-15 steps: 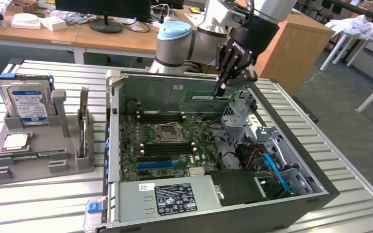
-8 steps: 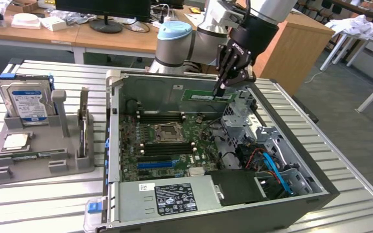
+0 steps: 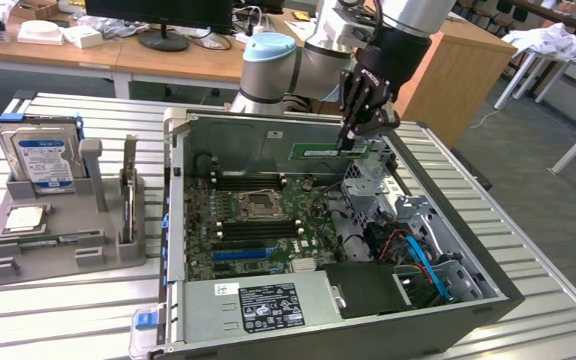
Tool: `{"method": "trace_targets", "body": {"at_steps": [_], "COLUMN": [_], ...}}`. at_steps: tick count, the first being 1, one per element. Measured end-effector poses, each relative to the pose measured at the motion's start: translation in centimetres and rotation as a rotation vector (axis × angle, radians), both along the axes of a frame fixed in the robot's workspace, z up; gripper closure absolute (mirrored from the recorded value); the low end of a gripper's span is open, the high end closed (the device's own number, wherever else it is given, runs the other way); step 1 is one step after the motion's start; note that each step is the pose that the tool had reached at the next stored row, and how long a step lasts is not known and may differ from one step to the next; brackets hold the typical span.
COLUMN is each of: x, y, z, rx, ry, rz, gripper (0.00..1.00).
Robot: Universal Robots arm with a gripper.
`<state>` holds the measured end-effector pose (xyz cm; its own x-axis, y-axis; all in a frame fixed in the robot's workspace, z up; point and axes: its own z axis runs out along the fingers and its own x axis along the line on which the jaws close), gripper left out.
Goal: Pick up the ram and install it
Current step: 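Insert the ram into the slot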
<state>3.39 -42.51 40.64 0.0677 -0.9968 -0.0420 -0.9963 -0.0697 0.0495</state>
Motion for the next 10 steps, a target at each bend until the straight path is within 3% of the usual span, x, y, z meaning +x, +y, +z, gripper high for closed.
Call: {"method": "trace_targets", "body": {"at_steps": [10], "x": [-0.38], "y": [0.00], "z": [-0.06], "rx": [-0.0001], "ry": [-0.0012], "rz": [0.000], "gripper": [0.88]}}
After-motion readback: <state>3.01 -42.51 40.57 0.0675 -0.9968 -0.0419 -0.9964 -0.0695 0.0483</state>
